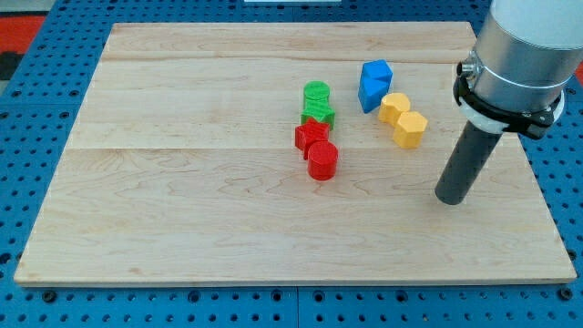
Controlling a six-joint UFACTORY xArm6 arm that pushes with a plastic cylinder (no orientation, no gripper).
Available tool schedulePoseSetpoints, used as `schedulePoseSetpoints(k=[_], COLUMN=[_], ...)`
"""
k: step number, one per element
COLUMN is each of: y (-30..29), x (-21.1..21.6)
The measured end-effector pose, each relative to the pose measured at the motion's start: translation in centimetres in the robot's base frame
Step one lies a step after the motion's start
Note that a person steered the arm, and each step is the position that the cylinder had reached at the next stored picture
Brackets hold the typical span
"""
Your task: Point at the yellow hexagon
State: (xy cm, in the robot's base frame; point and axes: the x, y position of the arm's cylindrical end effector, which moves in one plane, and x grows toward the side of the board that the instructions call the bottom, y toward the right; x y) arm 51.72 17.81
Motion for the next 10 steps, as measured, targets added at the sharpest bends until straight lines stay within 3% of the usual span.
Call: schedulePoseSetpoints(k=[4, 6, 9, 10], y=[2.6, -0.2, 0.7, -1.4], x=[-1.2, -2.1, -10.6, -11.2])
